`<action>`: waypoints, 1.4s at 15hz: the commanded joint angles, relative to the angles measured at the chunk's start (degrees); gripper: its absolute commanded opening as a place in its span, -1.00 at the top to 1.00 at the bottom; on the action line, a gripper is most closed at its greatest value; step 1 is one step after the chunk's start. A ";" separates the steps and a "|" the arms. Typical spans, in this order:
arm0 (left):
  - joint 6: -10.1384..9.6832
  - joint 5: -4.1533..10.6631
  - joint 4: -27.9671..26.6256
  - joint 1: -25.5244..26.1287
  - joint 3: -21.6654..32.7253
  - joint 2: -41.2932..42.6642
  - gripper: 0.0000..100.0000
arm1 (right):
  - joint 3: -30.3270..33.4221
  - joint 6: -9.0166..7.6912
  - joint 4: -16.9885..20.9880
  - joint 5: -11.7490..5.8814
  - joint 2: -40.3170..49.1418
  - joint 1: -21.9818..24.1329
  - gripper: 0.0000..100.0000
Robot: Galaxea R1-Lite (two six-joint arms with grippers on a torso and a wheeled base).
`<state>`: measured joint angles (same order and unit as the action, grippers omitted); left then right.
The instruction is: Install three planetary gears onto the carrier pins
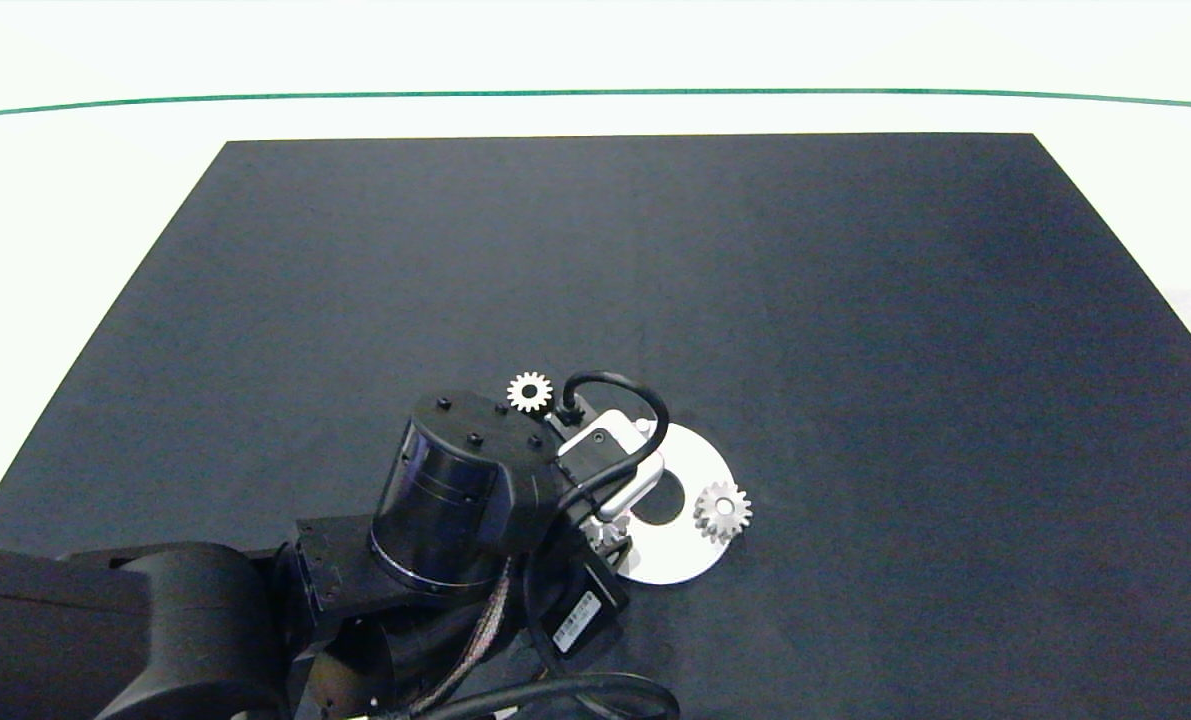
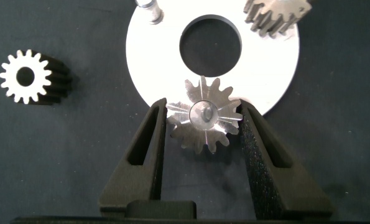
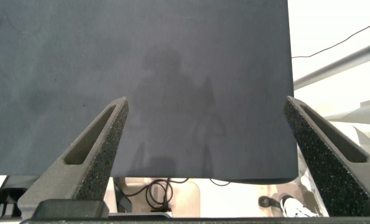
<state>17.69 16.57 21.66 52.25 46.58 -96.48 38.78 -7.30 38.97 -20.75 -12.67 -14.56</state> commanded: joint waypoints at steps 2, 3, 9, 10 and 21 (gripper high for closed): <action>0.15 0.13 0.13 0.22 -0.09 0.15 0.86 | 0.07 -0.08 0.23 -0.08 -0.25 -0.03 -1.00; 0.15 0.13 0.22 0.31 -0.17 0.06 0.86 | 0.16 -0.08 0.23 -0.08 -0.34 -0.03 -1.00; 0.15 0.13 3.21 0.40 -2.11 -0.64 0.86 | 0.68 -0.08 0.23 -0.08 -0.52 -0.03 -1.00; 0.15 0.13 3.21 0.40 -1.93 -0.64 0.86 | 0.77 -0.08 0.23 -0.08 -0.52 -0.03 -1.00; 0.07 0.04 3.30 1.45 -1.40 -1.87 0.86 | 1.04 -0.08 0.23 -0.08 -0.61 -0.03 -1.00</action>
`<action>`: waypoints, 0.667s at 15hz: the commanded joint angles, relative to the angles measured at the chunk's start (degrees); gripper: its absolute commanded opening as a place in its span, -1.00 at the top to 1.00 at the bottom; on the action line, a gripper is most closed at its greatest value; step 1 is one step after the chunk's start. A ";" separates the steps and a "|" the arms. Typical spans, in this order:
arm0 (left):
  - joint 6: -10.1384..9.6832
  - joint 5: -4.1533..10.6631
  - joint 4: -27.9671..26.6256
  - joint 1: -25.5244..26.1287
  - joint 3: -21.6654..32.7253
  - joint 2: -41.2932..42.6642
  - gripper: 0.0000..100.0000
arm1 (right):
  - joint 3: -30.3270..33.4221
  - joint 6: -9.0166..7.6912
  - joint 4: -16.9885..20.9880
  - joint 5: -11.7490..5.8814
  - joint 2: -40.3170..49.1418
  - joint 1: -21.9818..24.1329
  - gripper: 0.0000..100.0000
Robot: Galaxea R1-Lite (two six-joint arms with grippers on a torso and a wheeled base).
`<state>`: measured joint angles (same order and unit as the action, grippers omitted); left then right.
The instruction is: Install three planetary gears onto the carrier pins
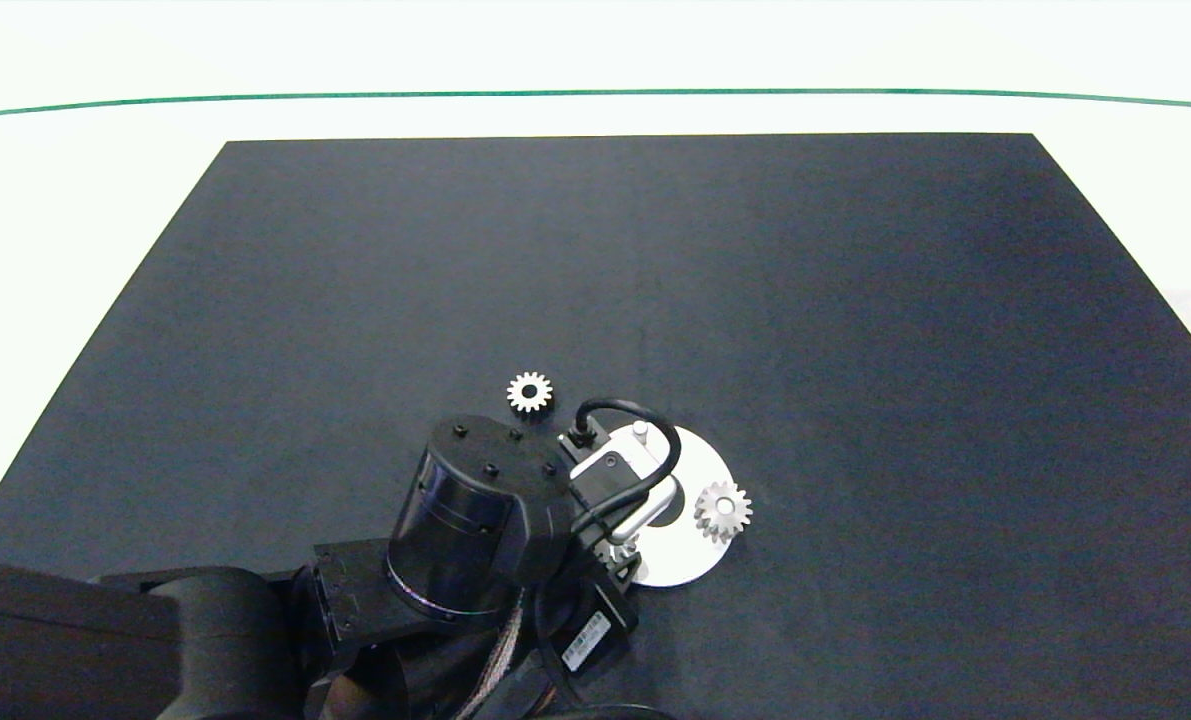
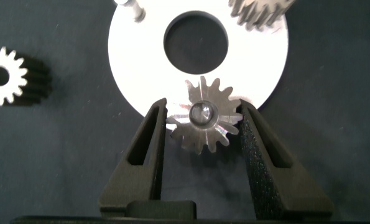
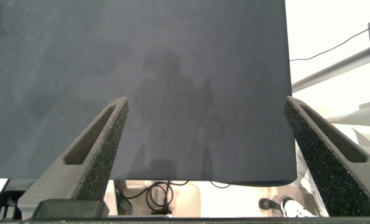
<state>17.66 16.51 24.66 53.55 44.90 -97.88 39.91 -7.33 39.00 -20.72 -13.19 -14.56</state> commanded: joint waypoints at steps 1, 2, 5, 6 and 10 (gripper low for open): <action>0.09 0.11 0.30 0.06 0.28 -0.56 0.86 | -0.19 -0.06 0.20 -0.11 0.01 -0.03 -1.00; -0.09 0.11 0.21 0.15 0.28 -0.56 0.86 | -0.19 -0.06 0.29 -0.11 0.01 -0.03 -1.00; -0.26 0.11 0.21 0.24 0.01 -0.47 0.86 | -0.10 -0.06 0.20 -0.11 -0.08 -0.03 -1.00; -0.26 0.11 0.21 0.24 0.01 -0.47 -1.00 | -0.10 -0.06 0.20 -0.11 -0.08 -0.03 -1.00; -0.44 0.11 0.30 0.24 0.10 -0.47 -1.00 | -0.01 -0.06 0.20 -0.11 -0.08 -0.03 -1.00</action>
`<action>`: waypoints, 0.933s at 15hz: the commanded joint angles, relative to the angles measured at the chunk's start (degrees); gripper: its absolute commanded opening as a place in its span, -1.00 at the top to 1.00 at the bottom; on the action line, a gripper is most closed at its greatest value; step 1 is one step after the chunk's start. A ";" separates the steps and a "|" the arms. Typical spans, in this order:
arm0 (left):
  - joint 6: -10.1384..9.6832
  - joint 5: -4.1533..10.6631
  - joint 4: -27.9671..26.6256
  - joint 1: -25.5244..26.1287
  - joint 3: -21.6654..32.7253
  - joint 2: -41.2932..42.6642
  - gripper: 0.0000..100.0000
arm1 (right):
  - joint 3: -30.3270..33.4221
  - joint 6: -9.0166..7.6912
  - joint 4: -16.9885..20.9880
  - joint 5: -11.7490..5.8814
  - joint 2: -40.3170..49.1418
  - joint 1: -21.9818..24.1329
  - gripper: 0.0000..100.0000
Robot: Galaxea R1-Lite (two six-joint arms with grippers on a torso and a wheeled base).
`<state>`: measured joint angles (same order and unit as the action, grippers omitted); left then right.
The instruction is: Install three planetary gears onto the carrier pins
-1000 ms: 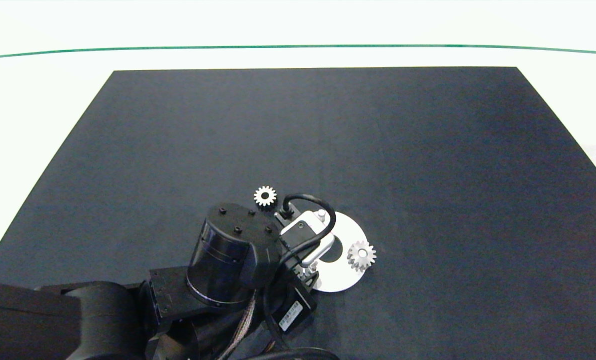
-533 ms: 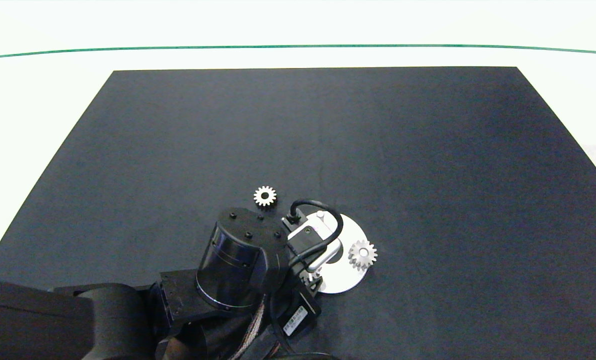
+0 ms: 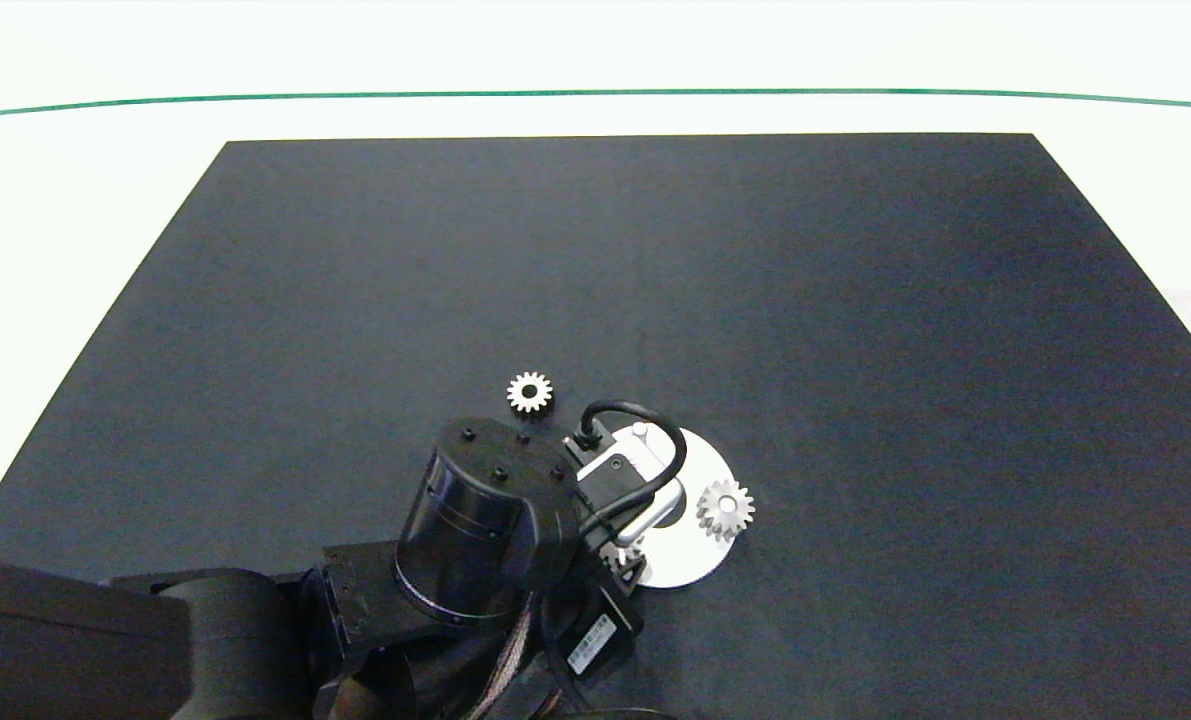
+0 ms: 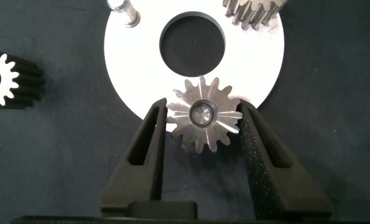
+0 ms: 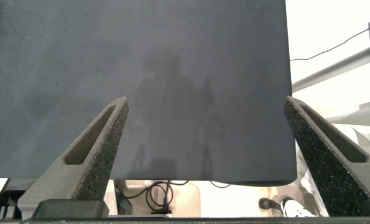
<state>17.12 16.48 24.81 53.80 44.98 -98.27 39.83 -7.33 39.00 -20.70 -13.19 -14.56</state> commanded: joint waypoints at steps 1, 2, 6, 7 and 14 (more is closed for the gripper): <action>0.11 0.13 0.15 -0.01 0.02 -0.08 -1.00 | -0.01 -0.06 0.20 -0.13 -0.08 -0.03 -1.00; 0.11 0.13 0.15 -0.01 0.02 -0.08 -1.00 | -0.01 -0.06 0.20 -0.13 -0.08 -0.03 -1.00; 0.37 0.13 -6.18 -0.45 2.04 7.04 -1.00 | -0.19 0.03 0.20 -0.13 -0.08 -0.12 -1.00; 0.37 0.13 -12.50 -0.71 5.29 10.03 -1.00 | -0.19 0.03 0.29 -0.04 -0.17 -0.12 -1.00; 0.90 -7.34 -29.55 -14.16 25.24 7.21 -1.00 | 0.43 0.03 0.20 -0.13 0.01 -0.03 -1.00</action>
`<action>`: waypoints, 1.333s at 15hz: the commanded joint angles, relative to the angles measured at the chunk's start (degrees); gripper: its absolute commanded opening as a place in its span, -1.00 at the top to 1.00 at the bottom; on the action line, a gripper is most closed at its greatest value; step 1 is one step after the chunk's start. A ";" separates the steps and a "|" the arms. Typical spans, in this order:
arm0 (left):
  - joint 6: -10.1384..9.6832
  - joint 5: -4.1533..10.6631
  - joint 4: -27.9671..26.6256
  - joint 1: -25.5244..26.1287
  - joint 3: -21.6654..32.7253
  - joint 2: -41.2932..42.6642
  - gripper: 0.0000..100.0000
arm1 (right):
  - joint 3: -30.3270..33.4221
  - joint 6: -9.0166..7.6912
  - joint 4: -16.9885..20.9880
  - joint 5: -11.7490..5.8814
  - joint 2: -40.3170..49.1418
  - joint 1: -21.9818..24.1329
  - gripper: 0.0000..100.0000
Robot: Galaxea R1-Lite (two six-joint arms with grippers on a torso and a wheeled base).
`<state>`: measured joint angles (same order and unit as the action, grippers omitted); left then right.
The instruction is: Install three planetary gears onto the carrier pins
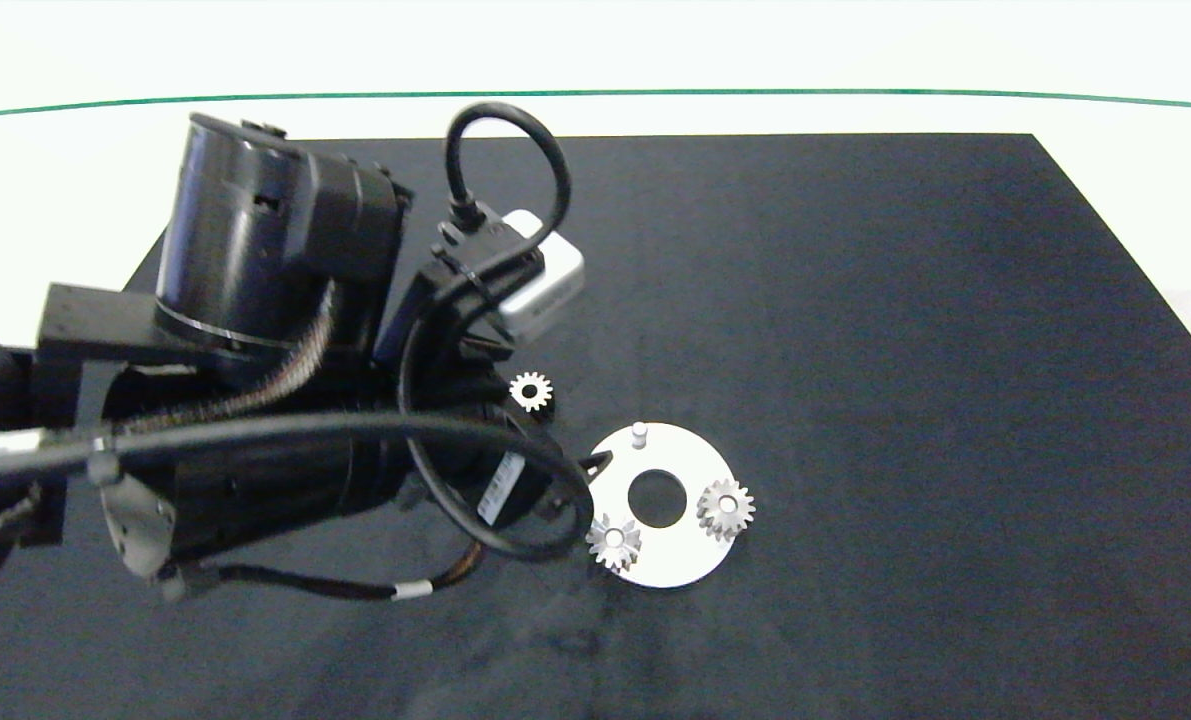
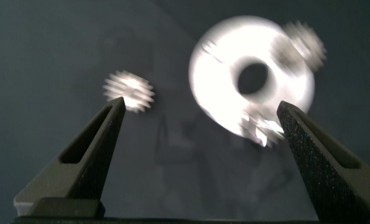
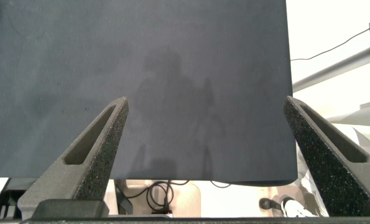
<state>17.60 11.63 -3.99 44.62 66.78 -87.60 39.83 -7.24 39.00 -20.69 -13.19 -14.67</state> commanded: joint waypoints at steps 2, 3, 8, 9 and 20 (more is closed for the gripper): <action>0.33 -2.49 0.12 -6.47 3.44 -7.23 -1.00 | 0.95 -0.14 0.20 -0.14 -0.08 0.08 -1.00; 0.41 -2.58 1.61 -7.53 3.62 -9.08 -1.00 | 0.95 -0.14 0.29 -0.14 0.01 -0.01 -1.00; 2.35 -3.28 4.87 -11.13 4.94 -12.86 -1.00 | 1.04 -0.14 0.29 -0.14 0.01 -0.36 -1.00; 2.35 -3.54 4.87 -11.75 4.94 -13.38 -1.00 | 1.04 -0.14 0.29 -0.14 0.01 -0.36 -1.00; 2.35 -4.16 6.18 -12.71 4.32 -16.90 -1.00 | 1.83 -0.14 0.29 -0.14 0.01 -0.72 -1.00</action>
<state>19.76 7.38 2.12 31.91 71.14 -104.27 41.53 -7.33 39.08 -20.72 -13.20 -15.32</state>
